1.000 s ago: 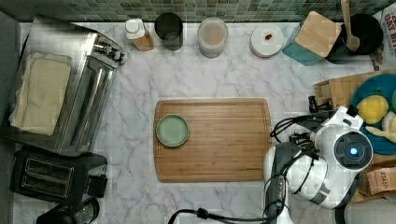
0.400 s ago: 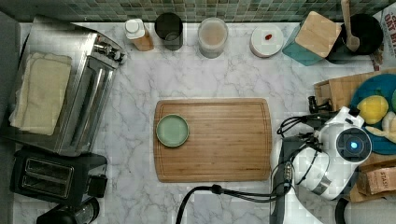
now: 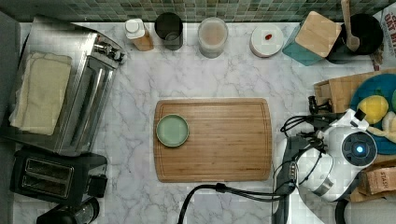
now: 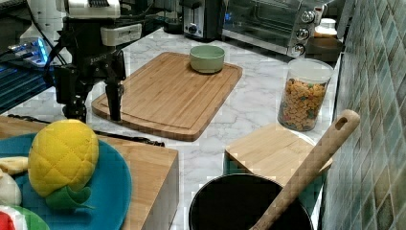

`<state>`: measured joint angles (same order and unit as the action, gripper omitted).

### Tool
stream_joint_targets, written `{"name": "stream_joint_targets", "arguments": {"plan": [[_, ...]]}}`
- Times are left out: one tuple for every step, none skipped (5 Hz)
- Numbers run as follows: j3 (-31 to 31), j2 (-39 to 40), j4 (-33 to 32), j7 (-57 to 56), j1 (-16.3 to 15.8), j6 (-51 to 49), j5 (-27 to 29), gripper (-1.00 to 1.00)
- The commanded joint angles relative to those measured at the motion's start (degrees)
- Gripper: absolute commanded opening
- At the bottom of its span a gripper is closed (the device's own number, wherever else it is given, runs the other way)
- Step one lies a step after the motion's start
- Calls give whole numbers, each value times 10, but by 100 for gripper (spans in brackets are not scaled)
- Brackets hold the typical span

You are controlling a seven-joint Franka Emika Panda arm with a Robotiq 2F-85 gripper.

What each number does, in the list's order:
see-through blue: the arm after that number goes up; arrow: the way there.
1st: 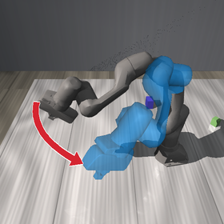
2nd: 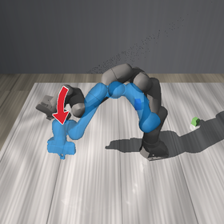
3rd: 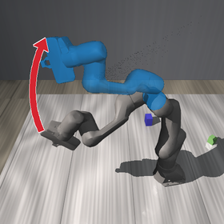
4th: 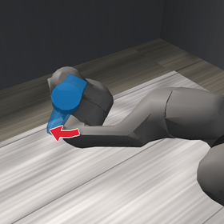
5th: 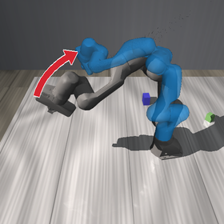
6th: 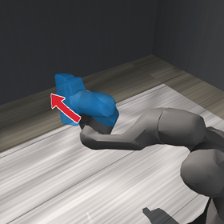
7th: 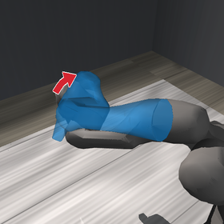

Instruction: Open the drawer.

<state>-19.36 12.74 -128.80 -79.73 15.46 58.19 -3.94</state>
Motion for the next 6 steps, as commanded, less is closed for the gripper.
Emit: {"name": "stream_joint_targets", "arguments": {"plan": [[17, 8, -29, -28, 5, 10, 37, 100], [17, 27, -36, -40, 13, 39, 19, 100], [4, 41, -42, -25, 9, 64, -9, 100], [5, 50, -43, -39, 12, 55, -9, 100], [4, 39, -49, -40, 9, 31, -18, 100], [-6, 7, -64, -11, -21, -14, -46, 100]]}}
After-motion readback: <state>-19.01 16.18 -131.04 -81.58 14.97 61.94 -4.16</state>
